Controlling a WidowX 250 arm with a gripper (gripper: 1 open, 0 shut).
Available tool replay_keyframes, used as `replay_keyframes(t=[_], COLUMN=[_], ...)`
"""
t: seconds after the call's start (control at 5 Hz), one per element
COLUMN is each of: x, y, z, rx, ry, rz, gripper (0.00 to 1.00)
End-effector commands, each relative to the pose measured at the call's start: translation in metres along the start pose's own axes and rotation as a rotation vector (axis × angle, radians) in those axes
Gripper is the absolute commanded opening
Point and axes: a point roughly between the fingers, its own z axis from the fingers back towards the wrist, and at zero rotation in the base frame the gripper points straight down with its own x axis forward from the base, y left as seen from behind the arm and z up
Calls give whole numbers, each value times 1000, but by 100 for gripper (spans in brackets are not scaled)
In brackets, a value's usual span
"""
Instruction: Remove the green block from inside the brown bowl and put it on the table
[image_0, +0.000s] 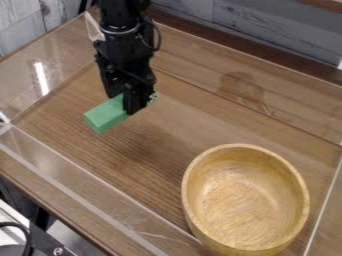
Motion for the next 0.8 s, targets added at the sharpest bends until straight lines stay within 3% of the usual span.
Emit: replay_keyframes(t=[0.0,0.6], x=[12,19], y=[4,7], z=[10,1], rx=[20,8], ry=[-50,-61], rz=[0,21], gripper=[0,0])
